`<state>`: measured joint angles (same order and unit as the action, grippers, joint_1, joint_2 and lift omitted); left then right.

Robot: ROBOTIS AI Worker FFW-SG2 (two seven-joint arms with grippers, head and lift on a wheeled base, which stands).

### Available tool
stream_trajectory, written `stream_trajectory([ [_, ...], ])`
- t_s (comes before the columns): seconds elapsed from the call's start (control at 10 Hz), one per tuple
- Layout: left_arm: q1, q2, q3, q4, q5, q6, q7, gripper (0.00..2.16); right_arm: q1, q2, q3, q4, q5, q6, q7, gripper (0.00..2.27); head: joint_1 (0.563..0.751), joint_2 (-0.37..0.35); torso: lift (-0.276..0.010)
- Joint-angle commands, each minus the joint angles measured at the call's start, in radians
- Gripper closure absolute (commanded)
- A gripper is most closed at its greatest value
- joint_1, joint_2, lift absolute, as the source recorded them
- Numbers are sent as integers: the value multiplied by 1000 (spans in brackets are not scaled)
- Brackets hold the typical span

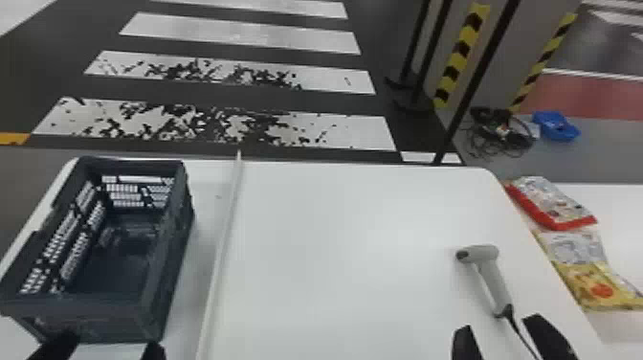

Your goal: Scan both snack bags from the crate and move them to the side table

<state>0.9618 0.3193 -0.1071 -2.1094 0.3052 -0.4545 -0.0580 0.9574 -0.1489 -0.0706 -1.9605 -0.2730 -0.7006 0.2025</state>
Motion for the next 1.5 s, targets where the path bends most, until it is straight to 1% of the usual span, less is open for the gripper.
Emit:
stream_trajectory([
  [0.0, -1, 0, 0, 5, 0, 3, 0, 66, 6, 0, 3, 3, 2, -24, 0, 107, 695, -149, -95],
  [0.5, -8, -2, -14, 11, -5, 6, -3, 66, 18, 0, 9, 6, 6, -46, 0, 107, 695, -155, -95],
  [0.8, -1, -2, -19, -1, -21, 9, -3, 66, 32, -3, 14, 3, 9, -67, 0, 107, 695, -162, -95],
  [1.4, -3, -3, -28, 3, -26, 21, -2, 66, 40, -3, 8, 5, 11, -64, -2, 103, 695, -175, -95],
])
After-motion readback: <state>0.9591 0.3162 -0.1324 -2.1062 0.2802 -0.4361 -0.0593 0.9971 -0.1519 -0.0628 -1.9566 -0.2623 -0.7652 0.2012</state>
